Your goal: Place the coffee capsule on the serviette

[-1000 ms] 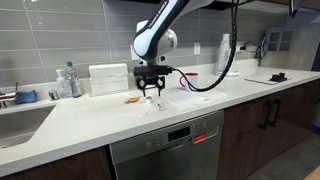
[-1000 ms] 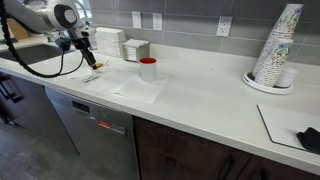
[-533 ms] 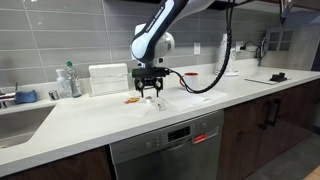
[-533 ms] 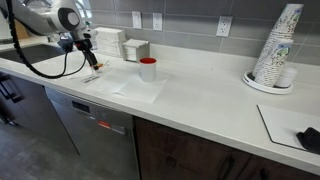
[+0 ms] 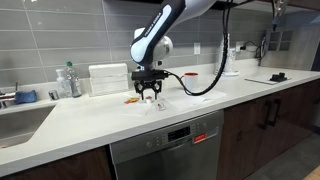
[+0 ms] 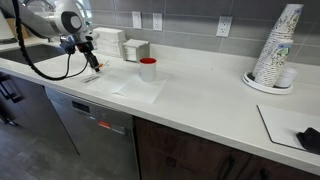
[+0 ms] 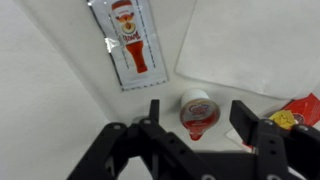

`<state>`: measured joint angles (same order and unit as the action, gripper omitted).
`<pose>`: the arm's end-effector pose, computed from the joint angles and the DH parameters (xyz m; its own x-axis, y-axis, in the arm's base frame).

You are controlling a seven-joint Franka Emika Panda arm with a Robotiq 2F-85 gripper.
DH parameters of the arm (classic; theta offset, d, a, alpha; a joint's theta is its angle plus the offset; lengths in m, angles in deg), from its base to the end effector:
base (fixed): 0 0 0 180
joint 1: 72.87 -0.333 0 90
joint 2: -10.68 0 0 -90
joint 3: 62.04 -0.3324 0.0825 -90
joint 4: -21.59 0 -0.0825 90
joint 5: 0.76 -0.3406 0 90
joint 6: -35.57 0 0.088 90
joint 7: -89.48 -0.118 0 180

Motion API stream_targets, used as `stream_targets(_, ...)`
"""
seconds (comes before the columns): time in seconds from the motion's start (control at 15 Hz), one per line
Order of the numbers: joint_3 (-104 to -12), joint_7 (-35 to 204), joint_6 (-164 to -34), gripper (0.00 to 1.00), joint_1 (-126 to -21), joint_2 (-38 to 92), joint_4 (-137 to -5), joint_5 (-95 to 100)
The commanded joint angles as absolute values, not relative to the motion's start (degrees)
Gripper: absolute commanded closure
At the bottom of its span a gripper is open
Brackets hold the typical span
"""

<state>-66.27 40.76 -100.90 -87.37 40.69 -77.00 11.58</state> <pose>0.6272 0.2021 0.3277 0.9086 -0.3746 0.1846 -0.3790 -0.9253 -0.0117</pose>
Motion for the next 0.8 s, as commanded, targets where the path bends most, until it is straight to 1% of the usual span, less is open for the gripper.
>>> stream_targets(0.0, -65.1, 43.1, -100.9, 0.25, -88.4, 42.5, -75.2, 9.8)
stream_targets(0.13, -65.1, 43.6, -100.6, 0.31, -88.5, 42.8, -75.0, 9.6)
stream_targets(0.2, -65.2, 43.9, -100.4, 0.36, -88.5, 43.0, -74.8, 9.5)
stream_targets(0.27, -65.1, 44.0, -100.4, 0.37, -88.5, 43.1, -74.7, 9.5)
stream_targets(0.33, -65.0, 44.1, -100.4, 0.44, -88.6, 43.3, -74.6, 9.6)
stream_targets(0.4, -64.9, 44.2, -100.3, 0.42, -88.7, 43.3, -74.7, 9.6)
stream_targets(0.47, -64.8, 44.2, -100.2, 0.45, -88.7, 43.2, -74.7, 9.6)
stream_targets(0.6, -64.7, 44.2, -99.9, 0.48, -88.9, 43.0, -74.8, 9.7)
stream_targets(0.67, -64.6, 44.1, -100.2, 0.54, -89.0, 42.7, -75.0, 9.8)
stream_targets(0.73, -64.6, 44.2, -100.2, 0.57, -89.0, 42.5, -75.2, 9.8)
